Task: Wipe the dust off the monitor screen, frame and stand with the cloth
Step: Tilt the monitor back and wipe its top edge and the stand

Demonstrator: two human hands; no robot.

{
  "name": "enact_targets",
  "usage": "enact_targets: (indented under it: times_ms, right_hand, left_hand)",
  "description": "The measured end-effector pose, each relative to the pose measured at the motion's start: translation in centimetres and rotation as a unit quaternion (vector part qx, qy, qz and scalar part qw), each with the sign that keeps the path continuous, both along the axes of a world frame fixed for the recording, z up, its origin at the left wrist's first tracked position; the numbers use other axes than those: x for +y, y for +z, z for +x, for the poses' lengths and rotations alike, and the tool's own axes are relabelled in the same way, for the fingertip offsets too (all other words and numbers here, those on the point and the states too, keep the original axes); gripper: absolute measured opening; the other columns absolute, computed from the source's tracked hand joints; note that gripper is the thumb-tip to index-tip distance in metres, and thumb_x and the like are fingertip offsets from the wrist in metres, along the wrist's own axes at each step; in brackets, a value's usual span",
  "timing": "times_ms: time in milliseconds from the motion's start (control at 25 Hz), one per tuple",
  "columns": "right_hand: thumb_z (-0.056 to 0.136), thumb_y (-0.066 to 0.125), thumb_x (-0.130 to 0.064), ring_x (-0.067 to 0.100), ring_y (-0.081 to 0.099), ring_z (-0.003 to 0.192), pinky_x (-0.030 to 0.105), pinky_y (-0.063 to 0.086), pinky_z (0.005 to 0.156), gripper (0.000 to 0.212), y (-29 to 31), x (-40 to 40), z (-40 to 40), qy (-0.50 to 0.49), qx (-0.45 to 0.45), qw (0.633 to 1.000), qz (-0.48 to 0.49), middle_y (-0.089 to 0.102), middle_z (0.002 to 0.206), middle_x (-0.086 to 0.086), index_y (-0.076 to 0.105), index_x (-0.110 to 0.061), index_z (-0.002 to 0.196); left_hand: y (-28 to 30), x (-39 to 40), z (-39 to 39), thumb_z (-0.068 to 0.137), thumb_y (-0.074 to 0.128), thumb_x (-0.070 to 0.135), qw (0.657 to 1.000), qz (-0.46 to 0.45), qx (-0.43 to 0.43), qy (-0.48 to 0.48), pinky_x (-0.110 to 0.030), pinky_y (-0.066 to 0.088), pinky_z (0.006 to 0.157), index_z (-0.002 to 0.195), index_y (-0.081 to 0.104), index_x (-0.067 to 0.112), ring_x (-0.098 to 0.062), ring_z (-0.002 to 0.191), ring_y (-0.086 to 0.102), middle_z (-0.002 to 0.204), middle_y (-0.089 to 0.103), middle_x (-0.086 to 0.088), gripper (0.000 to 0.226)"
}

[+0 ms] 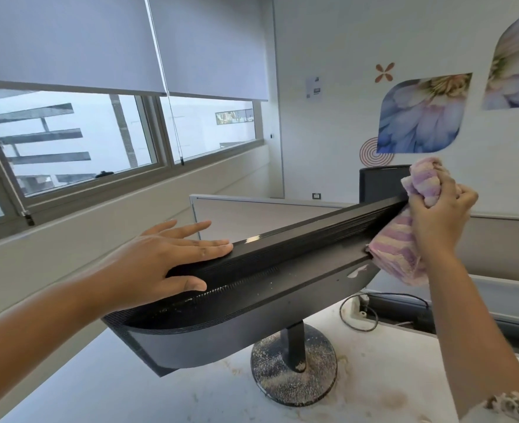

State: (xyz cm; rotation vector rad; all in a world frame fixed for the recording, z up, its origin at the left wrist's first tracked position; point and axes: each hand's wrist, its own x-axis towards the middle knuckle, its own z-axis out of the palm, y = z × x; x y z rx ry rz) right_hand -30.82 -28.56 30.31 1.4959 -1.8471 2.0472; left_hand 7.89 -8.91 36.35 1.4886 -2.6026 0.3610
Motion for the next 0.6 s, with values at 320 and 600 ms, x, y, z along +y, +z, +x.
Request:
enact_targets:
  times_ms: [320,600]
  right_hand:
    - [0.074,0.049,-0.037,0.04,0.047,0.113,0.034,0.037,0.095,0.064,-2.0,-5.1,-3.6,0.029,-0.14,0.985,0.094,0.041,0.128,0.031,0.047,-0.006,0.13]
    - [0.089,0.052,-0.014,0.028,0.046,0.094,0.043,0.041,0.096,0.027,-12.6,-6.6,-1.4,0.126,-0.148,0.972,0.133,0.045,0.112,0.017,0.055,0.001,0.111]
  left_hand:
    - [0.2,-0.5,0.1,0.08,0.033,0.068,0.999,0.007,0.04,-0.029,-0.033,0.012,0.115,0.129,0.015,0.067,0.006,0.139,0.007,0.134,0.028,0.044,0.052]
    - [-1.0,-0.1,1.1,0.087,0.034,0.064,0.997,-0.045,0.028,-0.052,-0.028,0.015,0.111,0.138,0.026,0.047,-0.003,0.139,0.019,0.142,0.027,0.035,0.054]
